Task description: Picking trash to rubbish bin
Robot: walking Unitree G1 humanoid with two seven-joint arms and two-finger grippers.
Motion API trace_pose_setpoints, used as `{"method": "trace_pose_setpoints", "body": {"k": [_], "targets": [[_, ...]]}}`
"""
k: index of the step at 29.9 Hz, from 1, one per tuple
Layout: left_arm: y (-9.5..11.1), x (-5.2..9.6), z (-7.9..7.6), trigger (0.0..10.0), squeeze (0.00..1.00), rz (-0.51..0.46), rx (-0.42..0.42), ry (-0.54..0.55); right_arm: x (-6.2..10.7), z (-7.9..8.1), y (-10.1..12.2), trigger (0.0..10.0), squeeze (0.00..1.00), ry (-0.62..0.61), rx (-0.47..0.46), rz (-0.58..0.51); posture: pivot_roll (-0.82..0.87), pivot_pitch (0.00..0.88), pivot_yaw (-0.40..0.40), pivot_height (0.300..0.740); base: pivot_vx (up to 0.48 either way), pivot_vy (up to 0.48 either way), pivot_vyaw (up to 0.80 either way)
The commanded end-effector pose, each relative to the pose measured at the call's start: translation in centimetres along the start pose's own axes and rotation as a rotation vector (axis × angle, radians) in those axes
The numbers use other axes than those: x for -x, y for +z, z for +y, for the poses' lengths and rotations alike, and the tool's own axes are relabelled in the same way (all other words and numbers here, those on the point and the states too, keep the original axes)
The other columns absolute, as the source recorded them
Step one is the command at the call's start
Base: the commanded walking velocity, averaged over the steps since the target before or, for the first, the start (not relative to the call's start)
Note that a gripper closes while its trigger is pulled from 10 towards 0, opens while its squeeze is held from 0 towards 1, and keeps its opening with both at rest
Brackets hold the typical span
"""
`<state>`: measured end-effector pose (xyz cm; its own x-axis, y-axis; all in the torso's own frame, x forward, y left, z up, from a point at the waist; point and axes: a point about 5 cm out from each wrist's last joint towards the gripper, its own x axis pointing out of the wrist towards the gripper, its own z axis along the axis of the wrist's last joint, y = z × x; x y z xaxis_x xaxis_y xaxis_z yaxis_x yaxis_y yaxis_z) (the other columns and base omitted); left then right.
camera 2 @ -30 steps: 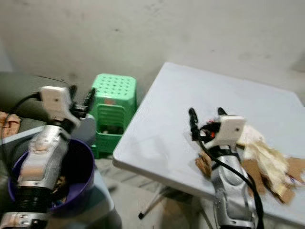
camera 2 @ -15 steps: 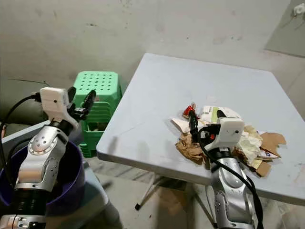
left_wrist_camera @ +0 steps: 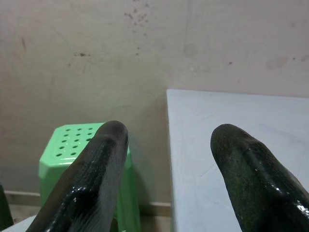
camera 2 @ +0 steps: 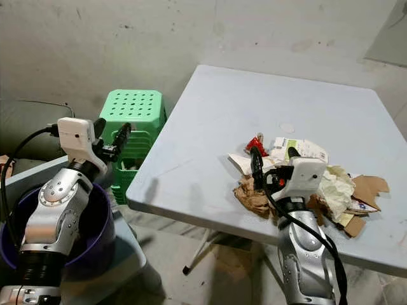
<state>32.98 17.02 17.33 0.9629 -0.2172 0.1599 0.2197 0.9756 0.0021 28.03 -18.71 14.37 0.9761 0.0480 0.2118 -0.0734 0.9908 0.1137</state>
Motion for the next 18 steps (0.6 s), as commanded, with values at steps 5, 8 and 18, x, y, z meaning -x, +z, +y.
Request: {"method": "trace_pose_setpoints", "body": {"k": [5,8,18], "targets": [[0.60,-0.38,-0.89,10.0,0.00,-0.018,0.006,-0.034,0.13,-0.43,0.62,10.0,0.00,-0.015,0.010,-0.027,-0.04,0.095,-0.033,0.740,0.000,-0.446,0.00],[0.57,-0.31,-0.91,10.0,0.00,-0.016,0.009,-0.035,0.20,-0.39,0.61,10.0,0.00,-0.013,0.009,-0.027,-0.04,0.095,-0.034,0.740,0.000,-0.449,0.00],[0.19,-0.41,-0.85,10.0,0.00,0.002,0.044,0.001,0.17,-0.38,0.67,10.0,0.00,-0.006,0.011,-0.025,-0.04,0.098,-0.040,0.740,0.000,-0.221,0.00]]}}
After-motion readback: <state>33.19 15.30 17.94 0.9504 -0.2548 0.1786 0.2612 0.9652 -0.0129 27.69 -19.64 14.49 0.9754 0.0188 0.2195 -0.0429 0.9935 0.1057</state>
